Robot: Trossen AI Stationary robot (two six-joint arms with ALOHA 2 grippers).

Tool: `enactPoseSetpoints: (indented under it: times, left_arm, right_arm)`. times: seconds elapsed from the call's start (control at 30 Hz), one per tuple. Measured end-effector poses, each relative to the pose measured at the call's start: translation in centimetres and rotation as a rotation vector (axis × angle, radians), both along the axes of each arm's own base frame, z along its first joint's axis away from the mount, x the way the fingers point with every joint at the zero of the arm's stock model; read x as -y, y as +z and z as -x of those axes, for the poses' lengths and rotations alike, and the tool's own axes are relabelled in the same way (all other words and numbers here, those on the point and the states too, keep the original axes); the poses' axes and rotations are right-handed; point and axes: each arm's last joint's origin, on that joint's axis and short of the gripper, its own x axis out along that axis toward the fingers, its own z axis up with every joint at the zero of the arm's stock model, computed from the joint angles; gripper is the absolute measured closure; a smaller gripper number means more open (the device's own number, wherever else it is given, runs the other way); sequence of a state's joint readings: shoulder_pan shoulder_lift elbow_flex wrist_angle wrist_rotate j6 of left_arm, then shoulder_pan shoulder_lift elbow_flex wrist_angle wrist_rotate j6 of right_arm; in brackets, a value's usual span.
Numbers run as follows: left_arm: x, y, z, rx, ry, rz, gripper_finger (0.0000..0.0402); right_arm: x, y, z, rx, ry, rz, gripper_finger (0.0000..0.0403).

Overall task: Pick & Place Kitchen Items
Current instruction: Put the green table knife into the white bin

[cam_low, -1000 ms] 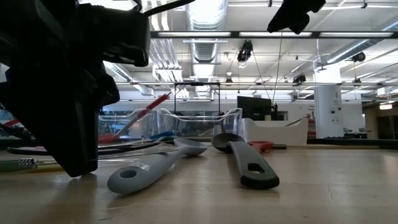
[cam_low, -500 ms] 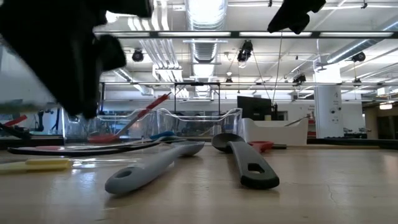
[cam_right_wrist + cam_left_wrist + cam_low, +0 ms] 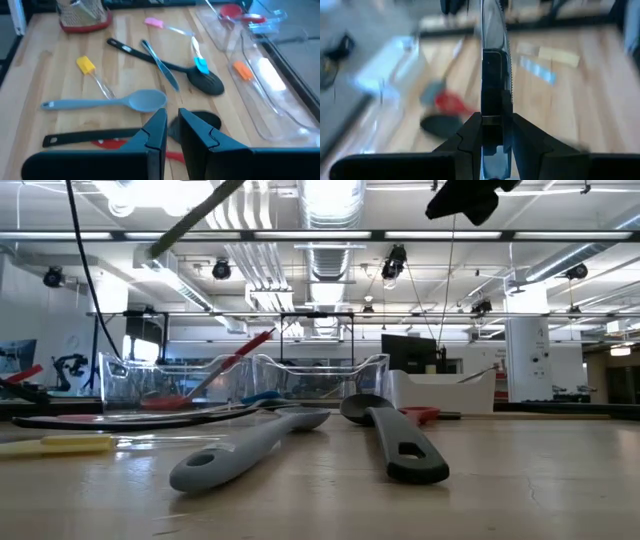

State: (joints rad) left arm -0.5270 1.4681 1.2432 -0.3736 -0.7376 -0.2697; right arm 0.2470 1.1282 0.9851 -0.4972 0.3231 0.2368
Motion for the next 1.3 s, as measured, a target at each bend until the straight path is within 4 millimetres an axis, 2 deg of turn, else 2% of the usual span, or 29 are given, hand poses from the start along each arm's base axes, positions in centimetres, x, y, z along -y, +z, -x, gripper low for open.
enactPoseSetpoints:
  times: [0.2, 0.33, 0.43, 0.57, 0.73, 1.0, 1.3]
  left_arm:
    - [-2.7, 1.2, 0.5, 0.297, -0.151, -0.041, 0.0320]
    - [-4.5, 0.6, 0.9, 0.538, -0.291, -0.068, 0.0320]
    - [-6.2, -0.1, 1.0, 0.653, -0.341, -0.068, 0.0320]
    - [-8.4, -0.8, 0.6, 0.677, -0.347, -0.027, 0.0320]
    - [-10.1, -0.8, 0.0, 0.684, -0.350, -0.010, 0.0320]
    - [-10.3, 1.0, -1.1, 0.735, -0.396, -0.031, 0.0320]
    - [-10.1, 2.1, -2.8, 0.754, -0.411, -0.066, 0.0320]
  right_arm:
    - [-0.3, -1.1, -0.6, 0.095, 0.034, 0.001, 0.0358]
    - [-0.9, -1.3, -1.2, 0.230, 0.103, -0.017, 0.0359]
    - [-1.2, -1.2, -1.5, 0.351, 0.187, -0.053, 0.0359]
    - [-1.4, -1.1, -1.7, 0.501, 0.209, -0.101, 0.0354]
    - [-1.4, -1.3, -2.0, 0.509, 0.206, -0.109, 0.0320]
    - [-0.6, -1.5, -2.6, 0.515, 0.152, -0.054, 0.0246]
    - [-0.7, -1.5, -3.8, 0.578, 0.162, 0.027, 0.0216]
